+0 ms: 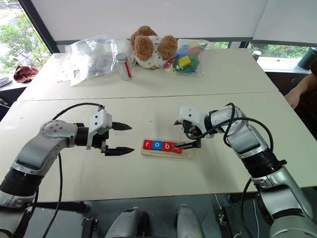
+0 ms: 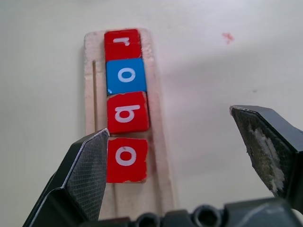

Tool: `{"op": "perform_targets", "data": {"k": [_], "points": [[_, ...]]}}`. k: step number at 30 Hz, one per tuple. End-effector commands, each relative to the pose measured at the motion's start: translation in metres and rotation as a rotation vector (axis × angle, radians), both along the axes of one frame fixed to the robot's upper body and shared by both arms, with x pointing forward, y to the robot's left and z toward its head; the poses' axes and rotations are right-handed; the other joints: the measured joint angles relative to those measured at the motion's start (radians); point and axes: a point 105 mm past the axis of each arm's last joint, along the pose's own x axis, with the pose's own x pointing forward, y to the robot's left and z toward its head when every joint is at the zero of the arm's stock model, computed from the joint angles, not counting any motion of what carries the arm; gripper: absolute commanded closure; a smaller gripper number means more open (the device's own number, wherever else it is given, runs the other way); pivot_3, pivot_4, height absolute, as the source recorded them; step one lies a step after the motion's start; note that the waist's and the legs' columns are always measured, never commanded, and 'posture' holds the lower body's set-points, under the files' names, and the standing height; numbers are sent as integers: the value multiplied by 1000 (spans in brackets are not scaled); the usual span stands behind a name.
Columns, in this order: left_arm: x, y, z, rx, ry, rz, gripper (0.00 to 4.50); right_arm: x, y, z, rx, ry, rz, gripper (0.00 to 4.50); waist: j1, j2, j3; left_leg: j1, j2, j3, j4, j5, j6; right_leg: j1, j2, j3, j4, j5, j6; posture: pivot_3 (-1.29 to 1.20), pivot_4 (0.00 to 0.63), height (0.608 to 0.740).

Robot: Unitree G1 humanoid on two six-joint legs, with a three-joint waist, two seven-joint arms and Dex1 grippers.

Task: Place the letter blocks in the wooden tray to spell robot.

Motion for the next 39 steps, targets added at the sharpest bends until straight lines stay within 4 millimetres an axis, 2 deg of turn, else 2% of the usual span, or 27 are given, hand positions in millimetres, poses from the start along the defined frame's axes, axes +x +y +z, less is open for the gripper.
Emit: {"op": "perform_targets", "data": {"k": [1,6,20,33,39], "points": [[0,-2,8,-5,-32,-11,0,-1,-13,8,-38,-79,-15,37,1,0,0,0,0,0,0,0,0,0,0,0,0,0,0,0,150,740],[2,-4,8,-9,-31,-20,0,-1,-24,-3,-78,-78,-42,37,-3,0,0,0,0,0,0,0,0,0,0,0,0,0,0,0,150,740],[1,-5,9,-12,-32,-18,0,9,-23,-23,-86,-60,-44,37,-2,0,0,0,0,0,0,0,0,0,0,0,0,0,0,0,150,740],[0,-4,8,-12,-27,-11,0,18,-10,-18,-35,-83,-44,37,-2,0,0,1,0,0,0,1,-1,0,0,0,0,0,0,0,150,740],[0,-6,7,-14,-27,-16,0,24,-18,-11,-64,-141,-68,37,-3,0,0,1,0,0,0,1,-1,0,0,0,0,0,0,0,150,740]]}}
